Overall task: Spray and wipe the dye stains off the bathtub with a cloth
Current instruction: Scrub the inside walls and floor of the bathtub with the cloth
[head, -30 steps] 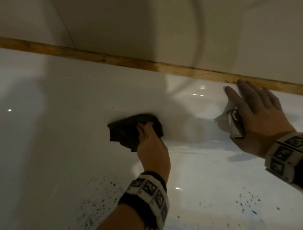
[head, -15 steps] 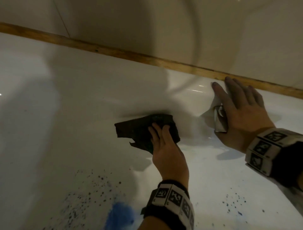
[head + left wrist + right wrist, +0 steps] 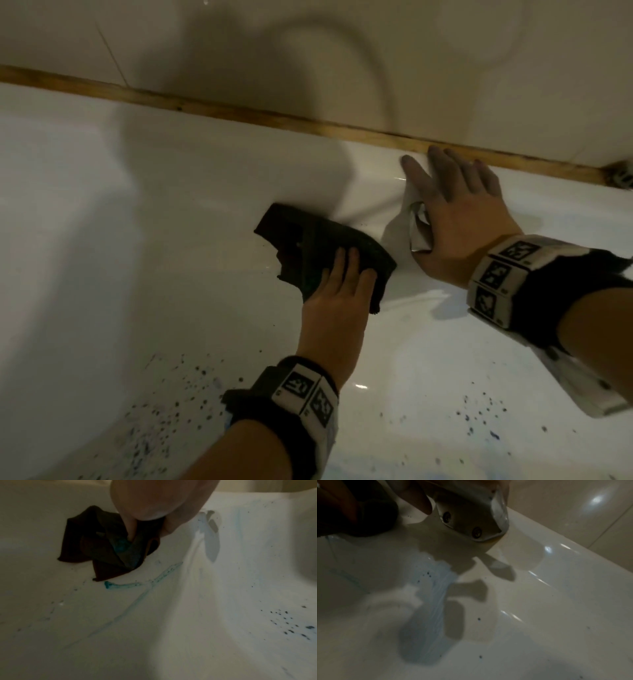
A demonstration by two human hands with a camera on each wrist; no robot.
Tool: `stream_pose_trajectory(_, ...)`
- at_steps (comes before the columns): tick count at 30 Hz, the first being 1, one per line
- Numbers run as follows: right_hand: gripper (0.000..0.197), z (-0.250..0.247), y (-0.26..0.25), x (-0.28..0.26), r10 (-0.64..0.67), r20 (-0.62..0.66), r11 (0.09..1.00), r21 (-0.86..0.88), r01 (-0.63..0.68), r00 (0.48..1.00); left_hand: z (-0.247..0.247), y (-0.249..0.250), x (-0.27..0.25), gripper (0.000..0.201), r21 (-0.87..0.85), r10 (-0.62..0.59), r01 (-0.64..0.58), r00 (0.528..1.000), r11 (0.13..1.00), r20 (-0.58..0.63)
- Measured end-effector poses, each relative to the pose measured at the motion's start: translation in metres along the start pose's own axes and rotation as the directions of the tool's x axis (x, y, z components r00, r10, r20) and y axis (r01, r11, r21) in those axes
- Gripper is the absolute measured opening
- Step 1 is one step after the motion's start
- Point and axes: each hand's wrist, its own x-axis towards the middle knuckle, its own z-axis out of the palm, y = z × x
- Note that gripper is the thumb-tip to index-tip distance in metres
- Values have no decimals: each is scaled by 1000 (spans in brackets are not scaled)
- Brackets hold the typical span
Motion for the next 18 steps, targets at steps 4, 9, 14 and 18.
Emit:
stream_pose_trajectory(4, 85, -5, 0, 0, 19, 31, 1000, 3, -19, 999, -1, 2, 4, 57, 53, 9, -10, 1000, 999, 16)
stream_pose_trajectory(9, 84, -6, -2, -1, 15, 44, 1000, 6, -15, 999, -1, -1, 2, 56, 52, 30, -31, 999, 998, 16)
stream_pose_trajectory(14, 85, -11, -3, -1, 11, 91, 1000, -3, -11, 996, -4, 10, 4, 53, -14, -56, 56, 998, 998, -2)
stream_pose_trajectory(18, 97, -16, -3, -1, 14, 162, 1000, -19, -11, 987, -3, 25, 18, 45, -168, -203, 191, 977, 967, -58)
